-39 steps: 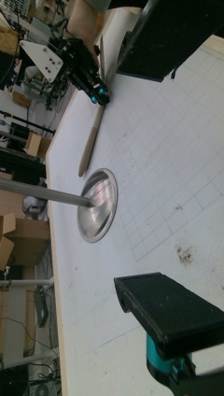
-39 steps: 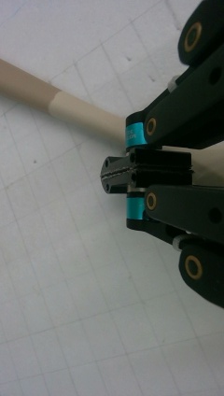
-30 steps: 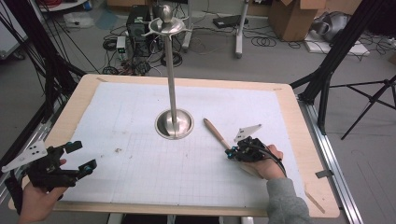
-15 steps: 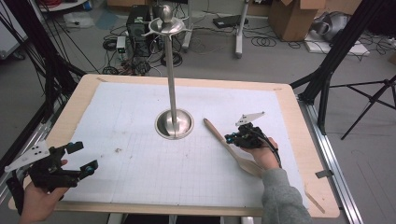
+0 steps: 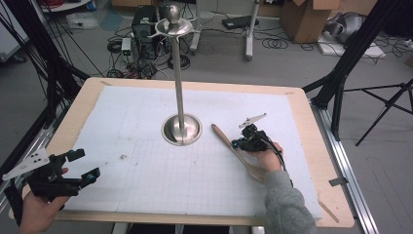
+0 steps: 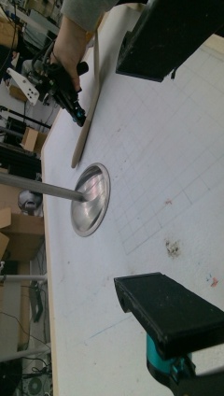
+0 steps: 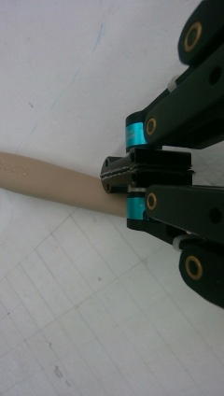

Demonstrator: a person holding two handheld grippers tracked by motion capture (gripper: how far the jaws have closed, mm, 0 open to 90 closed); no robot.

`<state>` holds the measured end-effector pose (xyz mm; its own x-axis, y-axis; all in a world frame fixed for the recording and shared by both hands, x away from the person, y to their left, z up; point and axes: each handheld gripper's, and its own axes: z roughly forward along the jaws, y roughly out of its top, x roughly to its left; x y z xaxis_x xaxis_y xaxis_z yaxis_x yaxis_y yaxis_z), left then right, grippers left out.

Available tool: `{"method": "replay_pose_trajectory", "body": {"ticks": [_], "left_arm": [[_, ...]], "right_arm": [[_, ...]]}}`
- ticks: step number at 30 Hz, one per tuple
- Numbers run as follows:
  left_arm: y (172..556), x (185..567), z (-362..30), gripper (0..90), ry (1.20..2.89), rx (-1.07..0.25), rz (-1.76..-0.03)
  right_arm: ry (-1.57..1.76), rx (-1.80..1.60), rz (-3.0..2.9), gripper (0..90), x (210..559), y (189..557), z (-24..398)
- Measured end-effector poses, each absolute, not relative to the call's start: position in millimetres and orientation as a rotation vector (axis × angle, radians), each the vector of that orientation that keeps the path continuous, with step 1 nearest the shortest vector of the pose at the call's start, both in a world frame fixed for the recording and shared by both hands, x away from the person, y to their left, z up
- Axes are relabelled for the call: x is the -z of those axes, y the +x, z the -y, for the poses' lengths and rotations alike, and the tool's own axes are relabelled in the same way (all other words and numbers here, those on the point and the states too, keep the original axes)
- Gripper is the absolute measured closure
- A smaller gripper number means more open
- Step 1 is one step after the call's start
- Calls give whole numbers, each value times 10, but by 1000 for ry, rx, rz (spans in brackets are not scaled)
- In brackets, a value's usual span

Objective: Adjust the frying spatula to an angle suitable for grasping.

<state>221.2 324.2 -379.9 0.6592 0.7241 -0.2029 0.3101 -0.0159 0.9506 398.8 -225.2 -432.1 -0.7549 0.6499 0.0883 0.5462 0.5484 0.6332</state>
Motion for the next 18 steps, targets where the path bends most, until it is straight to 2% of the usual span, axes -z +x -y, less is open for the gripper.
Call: {"method": "replay_pose_trajectory", "body": {"ticks": [18], "left_arm": [[2215,3805,-3226,18,1610,-404,-873]], "right_arm": [[789,-1030,-2700,900,4302,3909,2128]]}}
